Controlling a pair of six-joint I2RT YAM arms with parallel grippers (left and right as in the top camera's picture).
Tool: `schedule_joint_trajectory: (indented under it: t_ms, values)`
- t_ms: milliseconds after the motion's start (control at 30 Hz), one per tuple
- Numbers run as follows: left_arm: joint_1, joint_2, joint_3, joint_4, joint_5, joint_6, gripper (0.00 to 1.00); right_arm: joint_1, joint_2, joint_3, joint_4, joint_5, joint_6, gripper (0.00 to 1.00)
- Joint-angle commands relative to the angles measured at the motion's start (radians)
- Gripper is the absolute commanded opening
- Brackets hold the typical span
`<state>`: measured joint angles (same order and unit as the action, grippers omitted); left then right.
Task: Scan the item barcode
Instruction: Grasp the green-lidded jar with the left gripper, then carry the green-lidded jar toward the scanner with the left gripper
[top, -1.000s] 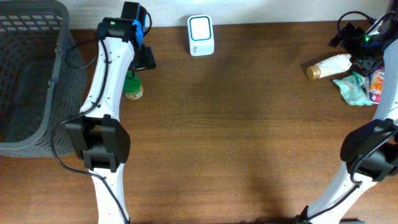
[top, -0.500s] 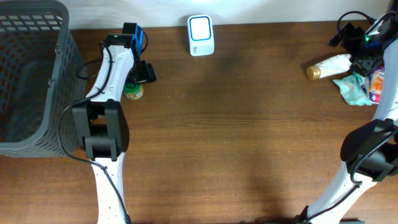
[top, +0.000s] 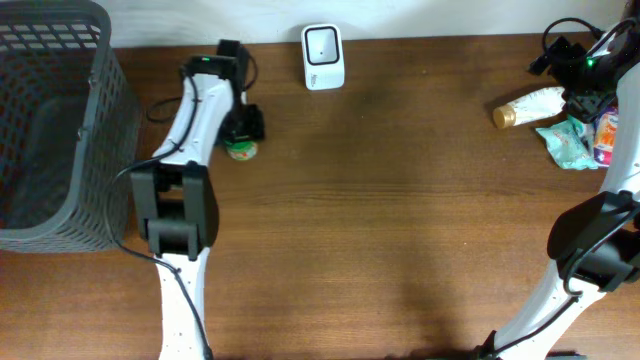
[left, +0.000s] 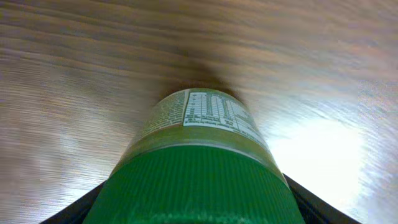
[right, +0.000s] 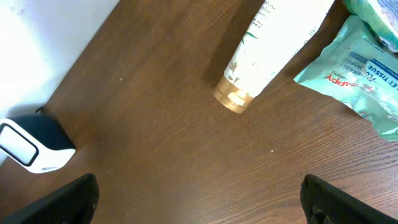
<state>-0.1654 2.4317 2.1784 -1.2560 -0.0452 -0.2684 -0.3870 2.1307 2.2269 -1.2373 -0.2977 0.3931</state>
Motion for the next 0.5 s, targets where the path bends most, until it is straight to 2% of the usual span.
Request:
schedule_joint_trajectory:
  t_ms: [0, 133, 267, 367, 467]
  values:
    - [-0.097, 0.001, 0.011, -0.005, 0.125, 0.02, 0.7, 0.007, 0.004, 0.0, -0.002, -0.006, 0.005, 0.99]
    - [-0.195, 0.001, 0.038, 0.014, 0.23, 0.01, 0.64, 0.007, 0.004, 0.0, -0.002, -0.006, 0.005, 0.99]
    - [-0.305, 0.001, 0.04, 0.071, 0.253, -0.087, 0.65, 0.007, 0.004, 0.0, -0.002, -0.005, 0.005, 0.99]
    - [-0.377, 0.001, 0.04, 0.158, 0.267, -0.149, 0.66, 0.007, 0.003, 0.0, -0.002, -0.006, 0.005, 0.99]
    - [-0.439, 0.001, 0.04, 0.311, 0.266, -0.158, 0.7, 0.007, 0.004, 0.0, -0.002, -0.005, 0.005, 0.99]
